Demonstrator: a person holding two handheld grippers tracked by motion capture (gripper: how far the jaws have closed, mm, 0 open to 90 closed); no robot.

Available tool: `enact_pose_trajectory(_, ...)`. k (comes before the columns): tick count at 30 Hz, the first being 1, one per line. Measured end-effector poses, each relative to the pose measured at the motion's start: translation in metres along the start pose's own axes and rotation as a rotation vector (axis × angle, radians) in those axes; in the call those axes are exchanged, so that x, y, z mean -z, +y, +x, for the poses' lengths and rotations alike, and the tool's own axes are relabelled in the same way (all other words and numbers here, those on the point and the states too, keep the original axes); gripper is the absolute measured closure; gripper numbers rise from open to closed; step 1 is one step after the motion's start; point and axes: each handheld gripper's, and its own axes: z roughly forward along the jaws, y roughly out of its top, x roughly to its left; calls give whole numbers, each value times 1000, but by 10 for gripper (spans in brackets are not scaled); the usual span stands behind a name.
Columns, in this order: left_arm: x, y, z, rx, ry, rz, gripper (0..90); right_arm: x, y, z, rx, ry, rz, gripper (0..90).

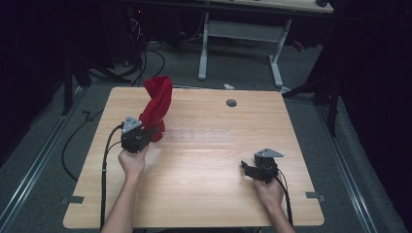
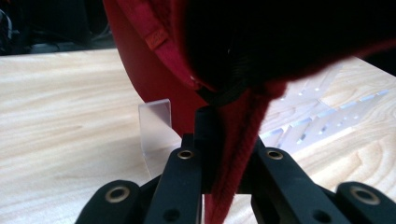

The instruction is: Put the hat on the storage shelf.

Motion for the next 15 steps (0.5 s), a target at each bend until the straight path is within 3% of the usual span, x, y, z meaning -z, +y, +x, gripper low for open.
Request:
enact_pose_trajectory(7, 2, 1, 0, -2, 10, 22, 767, 0, 0, 0, 0, 0, 0, 371)
enact_pose_trajectory(15, 3, -1, -2, -17, 29, 34, 559, 0, 0, 0, 1, 1, 0, 370)
